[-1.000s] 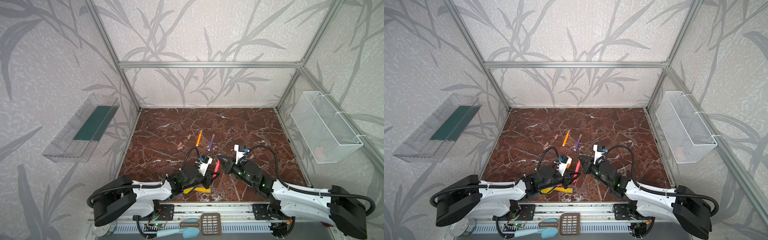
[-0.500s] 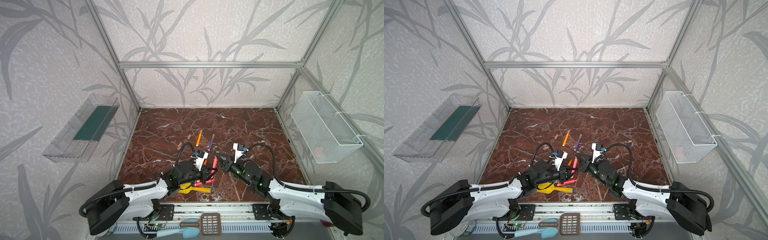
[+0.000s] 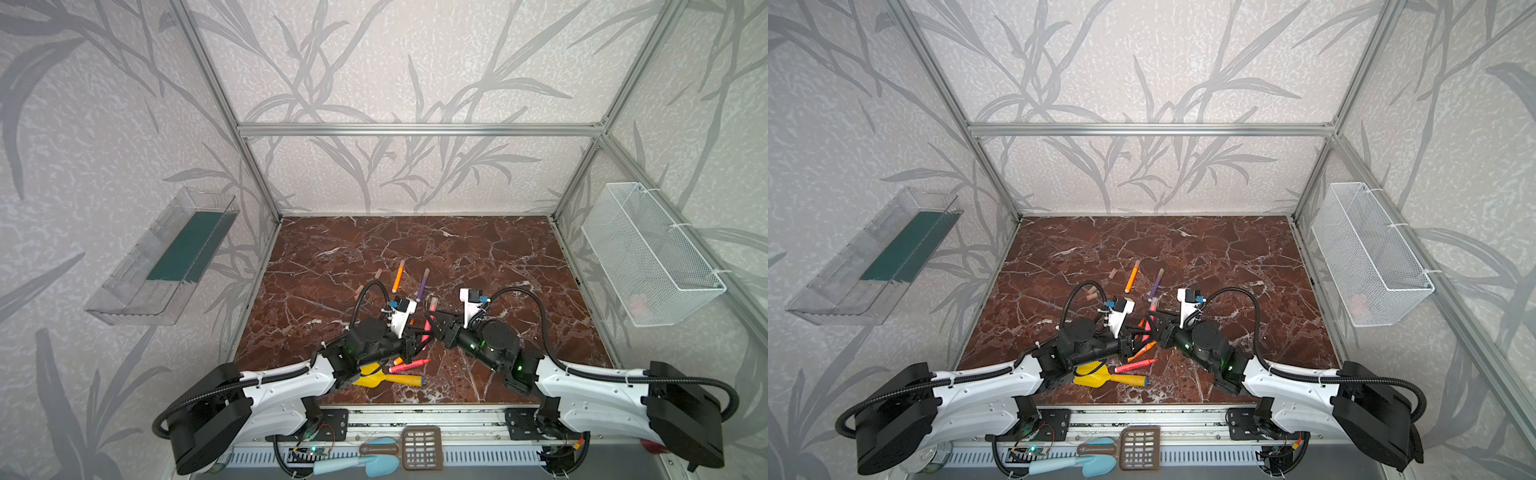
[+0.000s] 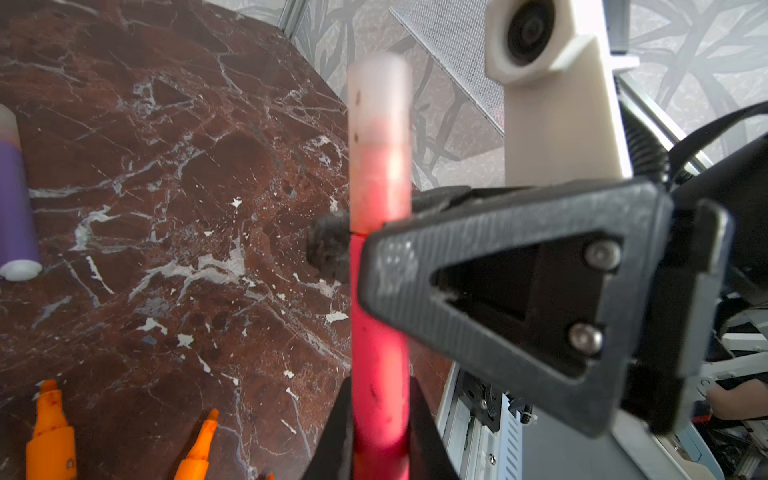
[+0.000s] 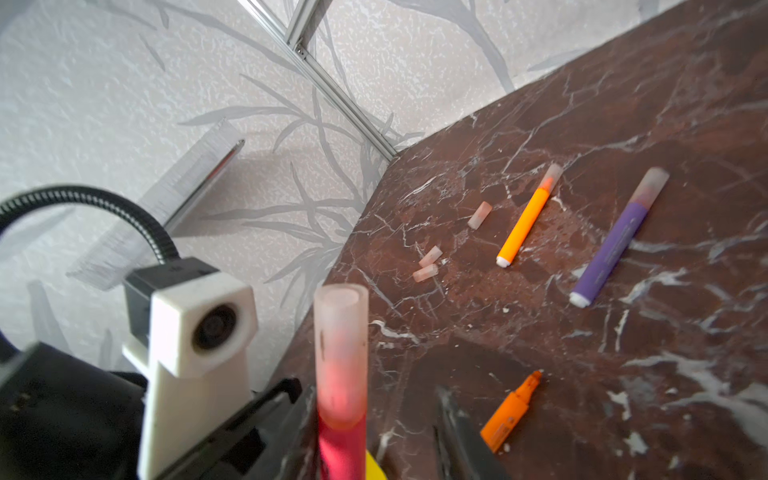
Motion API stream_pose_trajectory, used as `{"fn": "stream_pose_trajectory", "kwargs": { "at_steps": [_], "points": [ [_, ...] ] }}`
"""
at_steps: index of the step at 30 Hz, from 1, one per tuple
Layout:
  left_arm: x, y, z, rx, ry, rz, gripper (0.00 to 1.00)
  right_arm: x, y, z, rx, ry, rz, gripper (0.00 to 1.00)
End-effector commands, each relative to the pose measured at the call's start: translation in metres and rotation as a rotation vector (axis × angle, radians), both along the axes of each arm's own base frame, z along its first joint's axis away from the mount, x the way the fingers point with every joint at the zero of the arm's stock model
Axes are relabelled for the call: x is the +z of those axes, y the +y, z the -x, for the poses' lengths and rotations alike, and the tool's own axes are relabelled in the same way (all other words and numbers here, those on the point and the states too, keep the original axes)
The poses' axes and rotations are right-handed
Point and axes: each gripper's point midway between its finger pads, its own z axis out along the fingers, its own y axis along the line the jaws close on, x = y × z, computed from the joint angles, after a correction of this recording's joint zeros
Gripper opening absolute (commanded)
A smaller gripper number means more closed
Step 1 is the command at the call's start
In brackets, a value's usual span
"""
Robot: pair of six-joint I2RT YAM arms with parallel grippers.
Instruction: Insert the pens into the pen caps
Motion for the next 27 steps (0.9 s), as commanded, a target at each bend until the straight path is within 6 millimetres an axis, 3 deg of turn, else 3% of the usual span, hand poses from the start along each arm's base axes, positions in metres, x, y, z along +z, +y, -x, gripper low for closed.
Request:
{"fn": "stream_pose_trajectory", "kwargs": {
  "at_steps": [1, 6, 11, 17, 19, 27],
  "points": [
    [0.031, 0.001, -0.01, 0.035, -0.107, 0.034, 0.0, 0.0, -0.012, -0.002, -0.049, 0.001, 0.079, 0.68],
    [0.013, 0.006, -0.016, 0.069, -0.119, -0.043, 0.0, 0.026, -0.022, 0.004, -0.042, -0.072, 0.059, 0.83],
    [0.002, -0.001, -0.012, 0.015, -0.129, -0.102, 0.0, 0.048, -0.031, 0.002, -0.07, -0.124, 0.031, 0.85],
    [-0.002, -0.006, -0.005, -0.03, -0.161, -0.117, 0.0, 0.049, -0.031, -0.012, -0.091, -0.102, 0.017, 0.85],
    [-0.003, -0.007, -0.004, -0.037, -0.163, -0.126, 0.0, 0.05, -0.028, -0.018, -0.089, -0.085, 0.016, 0.84],
    [-0.009, -0.012, -0.001, -0.069, -0.173, -0.145, 0.0, 0.047, -0.011, -0.031, -0.056, -0.045, 0.024, 0.61]
  ]
}}
